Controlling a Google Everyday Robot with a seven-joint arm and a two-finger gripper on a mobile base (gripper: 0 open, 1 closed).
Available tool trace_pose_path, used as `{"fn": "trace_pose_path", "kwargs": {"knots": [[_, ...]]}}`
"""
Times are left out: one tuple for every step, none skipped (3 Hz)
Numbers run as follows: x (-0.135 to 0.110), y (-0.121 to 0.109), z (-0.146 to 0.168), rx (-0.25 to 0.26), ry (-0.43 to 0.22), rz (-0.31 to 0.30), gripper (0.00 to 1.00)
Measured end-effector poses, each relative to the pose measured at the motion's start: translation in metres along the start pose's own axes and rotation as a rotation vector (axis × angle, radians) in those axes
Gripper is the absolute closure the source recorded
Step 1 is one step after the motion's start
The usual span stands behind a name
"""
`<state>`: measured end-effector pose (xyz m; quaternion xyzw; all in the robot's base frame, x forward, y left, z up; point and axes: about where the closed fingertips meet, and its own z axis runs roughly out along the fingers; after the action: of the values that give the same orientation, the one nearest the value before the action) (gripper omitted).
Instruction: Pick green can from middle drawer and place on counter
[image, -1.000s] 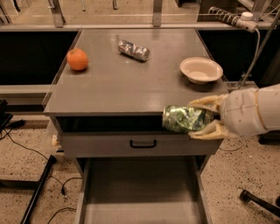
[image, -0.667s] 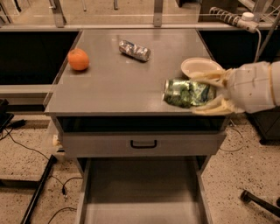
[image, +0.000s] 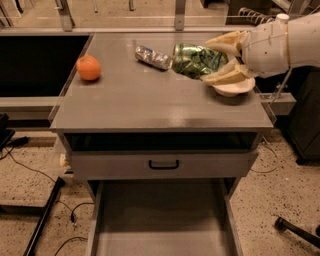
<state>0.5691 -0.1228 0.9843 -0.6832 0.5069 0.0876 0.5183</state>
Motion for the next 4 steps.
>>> {"fn": "trace_pose_path", "kwargs": {"knots": [[0.006, -0.019, 0.035, -0.037, -0.021, 0.027, 1.00], [0.027, -0.027, 0.065, -0.072, -0.035, 0.077, 1.00], [0.043, -0.021, 0.096, -0.131, -0.045, 0.115, 1.00], [0.051, -0.011, 0.121, -0.185, -0.028, 0.130, 1.00]]}}
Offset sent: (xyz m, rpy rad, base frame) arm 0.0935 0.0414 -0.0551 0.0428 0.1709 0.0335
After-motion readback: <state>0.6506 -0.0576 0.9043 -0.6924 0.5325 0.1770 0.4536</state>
